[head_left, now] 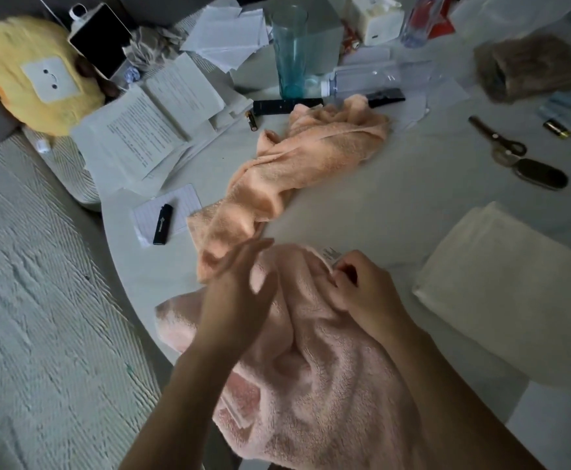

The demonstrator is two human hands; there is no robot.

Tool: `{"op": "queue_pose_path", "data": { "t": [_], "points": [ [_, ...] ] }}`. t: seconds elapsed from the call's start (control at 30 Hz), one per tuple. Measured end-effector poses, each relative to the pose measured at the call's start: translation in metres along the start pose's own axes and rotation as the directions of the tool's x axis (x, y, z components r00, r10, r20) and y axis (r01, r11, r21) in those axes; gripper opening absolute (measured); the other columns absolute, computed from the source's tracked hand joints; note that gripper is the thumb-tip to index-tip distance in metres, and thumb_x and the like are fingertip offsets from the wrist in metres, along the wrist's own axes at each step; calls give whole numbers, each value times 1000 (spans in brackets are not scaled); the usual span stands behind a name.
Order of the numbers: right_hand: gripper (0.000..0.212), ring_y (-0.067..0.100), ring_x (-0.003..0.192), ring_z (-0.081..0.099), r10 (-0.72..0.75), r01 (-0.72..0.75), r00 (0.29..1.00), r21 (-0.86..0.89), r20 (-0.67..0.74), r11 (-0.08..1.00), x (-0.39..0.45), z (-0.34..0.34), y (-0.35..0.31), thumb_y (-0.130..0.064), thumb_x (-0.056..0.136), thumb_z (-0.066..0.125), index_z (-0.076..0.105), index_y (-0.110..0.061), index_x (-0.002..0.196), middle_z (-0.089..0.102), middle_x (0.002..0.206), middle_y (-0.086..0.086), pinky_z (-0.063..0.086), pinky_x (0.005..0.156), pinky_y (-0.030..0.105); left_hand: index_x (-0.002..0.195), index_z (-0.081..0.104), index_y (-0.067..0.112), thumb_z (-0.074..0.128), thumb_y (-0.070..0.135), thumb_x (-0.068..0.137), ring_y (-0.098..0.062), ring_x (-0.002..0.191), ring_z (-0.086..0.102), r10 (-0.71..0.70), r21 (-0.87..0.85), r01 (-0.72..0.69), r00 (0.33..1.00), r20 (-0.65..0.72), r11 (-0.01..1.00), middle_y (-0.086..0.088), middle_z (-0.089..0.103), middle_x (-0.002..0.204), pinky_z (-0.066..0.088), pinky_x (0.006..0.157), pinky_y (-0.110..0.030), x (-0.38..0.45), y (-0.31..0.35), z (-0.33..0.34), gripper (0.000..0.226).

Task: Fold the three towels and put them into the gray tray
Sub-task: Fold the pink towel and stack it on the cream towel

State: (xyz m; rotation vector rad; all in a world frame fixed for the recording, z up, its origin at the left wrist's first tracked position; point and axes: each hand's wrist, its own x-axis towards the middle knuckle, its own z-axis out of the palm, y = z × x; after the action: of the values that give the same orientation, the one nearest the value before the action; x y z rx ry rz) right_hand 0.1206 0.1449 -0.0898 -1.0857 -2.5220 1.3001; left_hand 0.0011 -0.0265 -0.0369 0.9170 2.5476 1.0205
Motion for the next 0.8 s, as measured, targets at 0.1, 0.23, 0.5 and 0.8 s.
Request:
{"op": "queue_pose_path", "data": {
  "t": [0.1,0.23,0.5,0.8],
  "points": [
    [4,12,72,63,-231,230,971,-33,-58,973,-20,-15,-9,-18,90,63,63,-16,86,66,77,-8,50,70,34,153,38,37,64,15,94,-16,154,19,84,190,-134,964,253,973,9,29,164,17,126,-49,13,22,24,68],
    [6,3,63,60,-317,313,948,108,18,944,-58,-31,-9,-25,90,62,60,-28,85,62,73,-14,39,58,10,125,60,41,69,25,88,-12,149,28,212,196,-305,897,387,932,13,47,151,6,121,-61,-13,22,33,41],
    [29,31,111,57,-9,-16,993,-213,-117,977,-10,-10,10,-23,93,59,64,-10,118,64,118,10,46,96,41,112,64,33,58,42,77,-4,89,70,31,6,-33,974,226,999,22,73,94,46,92,-47,-78,-2,11,37],
    [26,30,91,65,262,-262,964,-290,-40,921,-6,-20,-1,-38,87,64,61,-15,100,70,97,6,50,76,34,130,55,51,47,29,98,14,121,49,198,-26,-197,979,39,980,31,55,128,39,100,-35,-84,7,8,39]
  ]
}}
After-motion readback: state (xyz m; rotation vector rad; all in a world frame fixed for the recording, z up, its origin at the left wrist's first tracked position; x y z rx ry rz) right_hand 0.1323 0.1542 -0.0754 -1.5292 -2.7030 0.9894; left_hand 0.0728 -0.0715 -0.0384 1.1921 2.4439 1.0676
